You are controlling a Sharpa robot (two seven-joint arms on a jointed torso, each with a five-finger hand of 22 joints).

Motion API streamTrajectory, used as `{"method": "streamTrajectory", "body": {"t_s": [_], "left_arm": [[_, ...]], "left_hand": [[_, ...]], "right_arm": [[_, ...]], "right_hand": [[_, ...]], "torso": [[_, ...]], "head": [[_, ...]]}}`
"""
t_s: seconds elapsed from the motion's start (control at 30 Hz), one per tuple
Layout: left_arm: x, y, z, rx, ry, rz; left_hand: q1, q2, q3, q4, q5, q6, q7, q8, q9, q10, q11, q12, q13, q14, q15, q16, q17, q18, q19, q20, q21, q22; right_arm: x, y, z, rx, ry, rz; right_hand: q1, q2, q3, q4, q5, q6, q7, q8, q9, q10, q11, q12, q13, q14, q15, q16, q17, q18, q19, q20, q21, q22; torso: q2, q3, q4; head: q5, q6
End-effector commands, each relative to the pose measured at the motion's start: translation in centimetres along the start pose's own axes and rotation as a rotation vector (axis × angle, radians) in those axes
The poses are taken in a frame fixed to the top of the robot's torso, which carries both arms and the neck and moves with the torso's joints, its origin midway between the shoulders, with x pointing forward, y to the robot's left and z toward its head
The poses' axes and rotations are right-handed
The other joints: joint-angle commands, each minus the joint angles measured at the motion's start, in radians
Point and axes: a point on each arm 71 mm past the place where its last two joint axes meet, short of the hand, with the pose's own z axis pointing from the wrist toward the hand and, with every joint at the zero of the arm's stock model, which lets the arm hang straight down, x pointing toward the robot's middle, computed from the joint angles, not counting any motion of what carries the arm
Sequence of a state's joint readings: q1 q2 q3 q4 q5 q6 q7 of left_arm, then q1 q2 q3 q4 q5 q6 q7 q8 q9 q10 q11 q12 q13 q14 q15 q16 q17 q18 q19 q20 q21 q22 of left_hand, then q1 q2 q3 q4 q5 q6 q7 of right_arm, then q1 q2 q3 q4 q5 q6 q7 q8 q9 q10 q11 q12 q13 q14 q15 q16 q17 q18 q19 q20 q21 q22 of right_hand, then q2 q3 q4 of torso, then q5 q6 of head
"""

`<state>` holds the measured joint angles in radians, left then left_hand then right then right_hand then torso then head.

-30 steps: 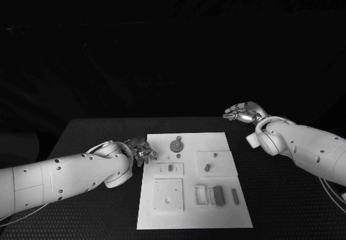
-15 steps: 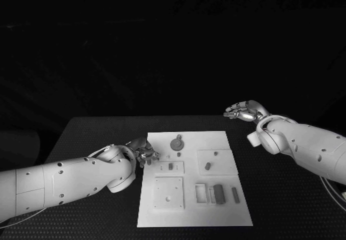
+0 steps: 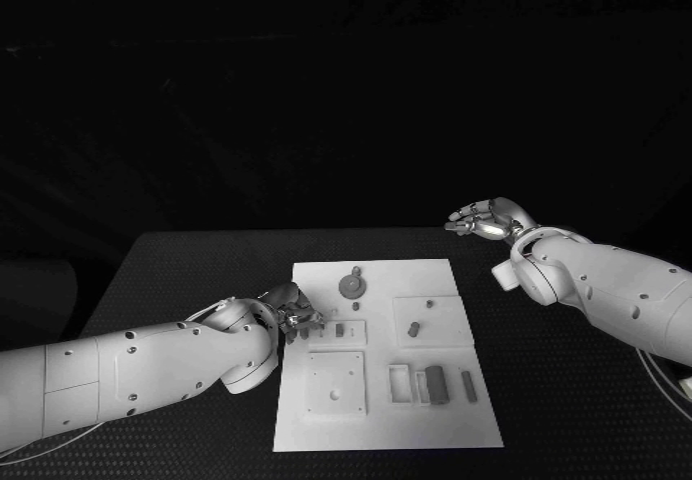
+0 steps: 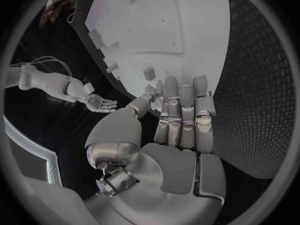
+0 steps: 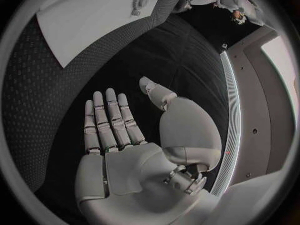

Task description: Assemble the parts on the task board

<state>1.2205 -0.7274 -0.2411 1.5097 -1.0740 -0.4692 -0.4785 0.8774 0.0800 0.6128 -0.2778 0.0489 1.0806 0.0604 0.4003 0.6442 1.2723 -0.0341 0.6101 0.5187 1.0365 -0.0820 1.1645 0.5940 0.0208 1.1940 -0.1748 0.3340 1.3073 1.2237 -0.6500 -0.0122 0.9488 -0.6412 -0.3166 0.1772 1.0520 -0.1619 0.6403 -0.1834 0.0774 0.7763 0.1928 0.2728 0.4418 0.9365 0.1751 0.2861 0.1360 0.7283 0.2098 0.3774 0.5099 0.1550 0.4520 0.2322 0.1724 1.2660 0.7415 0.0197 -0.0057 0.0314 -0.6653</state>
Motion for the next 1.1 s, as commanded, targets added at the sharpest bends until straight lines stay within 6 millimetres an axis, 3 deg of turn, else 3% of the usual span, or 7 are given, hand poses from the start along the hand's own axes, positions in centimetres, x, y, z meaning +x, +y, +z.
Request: {"method": "streamTrajectory", "body": {"t_s": [0.03, 0.77, 1.1], "left_arm": [[-0.04, -0.03, 0.04, -0.006, -0.002, -0.012], [0.45, -0.02, 0.5, -0.007, 0.039, 0.073], [0.7, -0.03, 0.58, -0.01, 0.056, 0.082]], "left_hand": [[0.005, 0.001, 0.005, 0.001, 0.003, 0.007, -0.001, 0.007, 0.036, 0.012, -0.004, -0.005, -0.002, 0.006, -0.001, 0.002, -0.002, 0.016, 0.007, -0.003, 0.004, 0.021], [0.001, 0.001, 0.004, 0.0, 0.004, 0.009, -0.002, 0.004, 0.036, 0.015, -0.005, -0.008, -0.001, 0.007, 0.0, 0.001, -0.002, 0.015, 0.006, -0.003, 0.005, 0.022], [0.001, 0.001, 0.004, -0.001, 0.004, 0.011, -0.002, 0.003, 0.037, 0.017, -0.005, -0.009, -0.001, 0.008, -0.001, 0.002, -0.001, 0.015, 0.006, -0.004, 0.006, 0.022]], "right_arm": [[0.12, 0.08, -0.02, -0.013, 0.016, 0.003], [0.04, 0.0, -0.06, -0.012, 0.014, 0.005], [0.11, 0.03, -0.07, -0.012, 0.018, 0.006]], "right_hand": [[0.006, 0.005, -0.002, 0.003, 0.002, -0.008, 0.001, 0.006, -0.002, -0.007, 0.001, -0.003, -0.002, -0.006, 0.001, -0.004, 0.001, -0.013, -0.003, -0.003, -0.004, 0.001], [0.007, 0.004, -0.002, 0.002, 0.002, -0.009, 0.001, 0.007, -0.003, -0.008, 0.001, -0.003, -0.003, -0.007, 0.001, -0.006, 0.003, -0.013, -0.002, -0.004, -0.007, 0.004], [0.009, 0.004, -0.001, 0.0, 0.002, -0.009, 0.002, 0.007, -0.004, -0.008, 0.002, -0.003, -0.004, -0.008, 0.002, -0.006, 0.005, -0.013, -0.002, -0.004, -0.009, 0.005]], "torso": [[0.0, 0.0001, 0.0005], [0.0, 0.001, 0.0001], [0.0, -0.0002, 0.0009]], "head": [[0.0, -0.001], [-0.002, -0.007], [0.003, -0.018]]}}
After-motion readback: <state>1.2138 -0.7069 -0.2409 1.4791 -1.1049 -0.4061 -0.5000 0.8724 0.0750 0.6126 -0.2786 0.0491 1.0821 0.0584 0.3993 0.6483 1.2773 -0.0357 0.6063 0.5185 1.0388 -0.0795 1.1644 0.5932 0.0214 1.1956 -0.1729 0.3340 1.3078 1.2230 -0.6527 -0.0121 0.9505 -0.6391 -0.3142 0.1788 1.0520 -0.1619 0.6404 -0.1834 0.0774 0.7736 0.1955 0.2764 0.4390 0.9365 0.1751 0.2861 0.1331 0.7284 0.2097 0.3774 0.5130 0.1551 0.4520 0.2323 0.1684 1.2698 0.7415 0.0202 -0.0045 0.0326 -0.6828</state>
